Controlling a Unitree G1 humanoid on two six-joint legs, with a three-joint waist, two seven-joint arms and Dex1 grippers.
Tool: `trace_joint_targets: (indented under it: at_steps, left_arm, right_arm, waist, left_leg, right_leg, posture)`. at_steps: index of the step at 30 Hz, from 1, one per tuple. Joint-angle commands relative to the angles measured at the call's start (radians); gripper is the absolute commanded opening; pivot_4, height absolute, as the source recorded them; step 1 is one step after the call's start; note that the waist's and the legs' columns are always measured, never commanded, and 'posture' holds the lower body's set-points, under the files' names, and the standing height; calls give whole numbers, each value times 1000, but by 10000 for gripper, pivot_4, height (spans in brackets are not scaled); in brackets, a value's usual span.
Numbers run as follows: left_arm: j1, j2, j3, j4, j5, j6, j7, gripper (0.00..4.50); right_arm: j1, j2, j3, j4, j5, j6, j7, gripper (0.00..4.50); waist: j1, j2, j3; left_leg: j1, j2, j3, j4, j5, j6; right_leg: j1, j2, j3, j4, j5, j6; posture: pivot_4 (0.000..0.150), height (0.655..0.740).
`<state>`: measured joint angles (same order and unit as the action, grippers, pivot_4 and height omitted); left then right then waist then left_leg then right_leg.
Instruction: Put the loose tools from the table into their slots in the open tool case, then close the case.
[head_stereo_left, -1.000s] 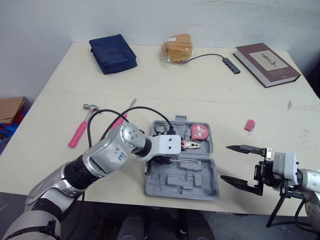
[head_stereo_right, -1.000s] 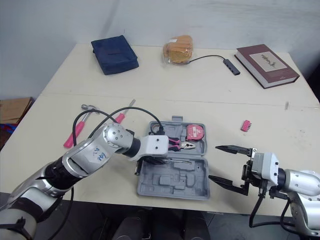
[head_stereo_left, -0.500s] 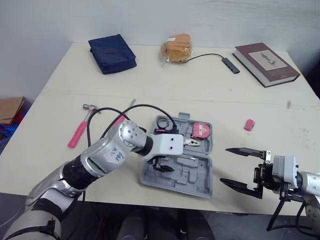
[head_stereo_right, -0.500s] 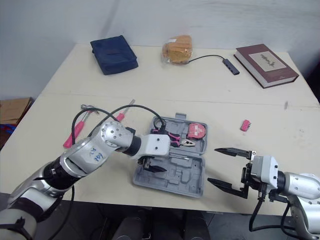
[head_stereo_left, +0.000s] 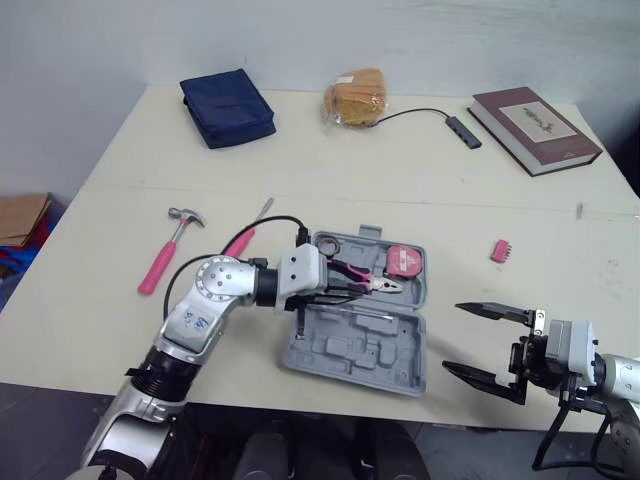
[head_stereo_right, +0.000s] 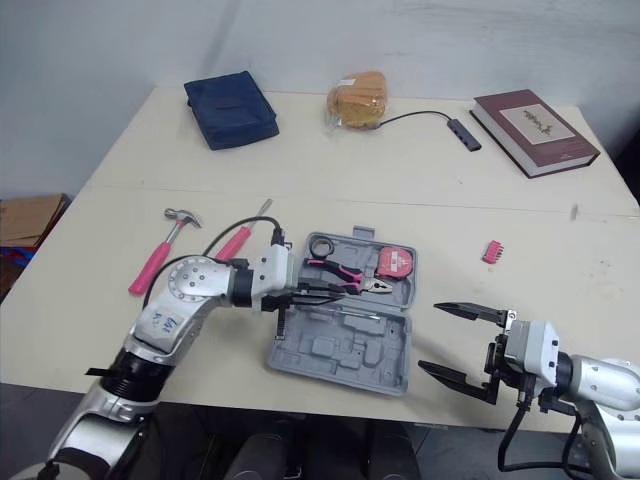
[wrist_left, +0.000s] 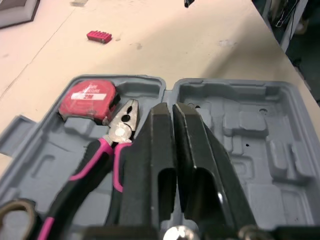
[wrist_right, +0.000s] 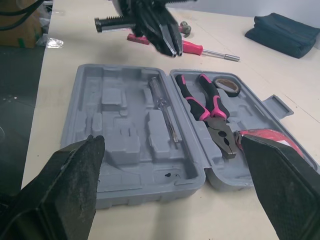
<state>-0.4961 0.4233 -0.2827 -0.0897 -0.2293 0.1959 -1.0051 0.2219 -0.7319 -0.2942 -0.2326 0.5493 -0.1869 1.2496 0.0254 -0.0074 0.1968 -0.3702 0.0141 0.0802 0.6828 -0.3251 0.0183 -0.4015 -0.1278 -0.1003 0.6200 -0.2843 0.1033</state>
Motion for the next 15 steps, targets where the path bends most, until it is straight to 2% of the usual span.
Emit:
trace_joint_targets:
  at_steps: [1, 6, 15]
  left_arm:
    - [12, -24, -15, 53, 25, -50, 10, 235]
    - [12, -52, -30, 97, 47, -24, 36, 235]
    - [31, -29, -57, 118, 95, 40, 31, 235]
  right_arm:
    - [9, 8, -34, -3, 2, -31, -9, 45000]
    - [15, 11, -32, 5, -2, -49, -17, 45000]
    - [26, 15, -25, -4, -3, -65, -35, 45000]
  waist:
    - [0, 0, 0]
    - [0, 0, 0]
    - [-1, 0, 0]
  left_leg:
    - [0, 0, 0, 0, 0, 0]
    - [0, 0, 0, 0, 0, 0]
    - [1, 0, -1, 0, 0, 0]
  right_leg:
    - [0, 0, 0, 0, 0, 0]
    - [1, 0, -1, 0, 0, 0]
    - [1, 0, -1, 0, 0, 0]
  posture:
    - [1500, 7400]
    - [1500, 7400]
    - [1500, 7400]
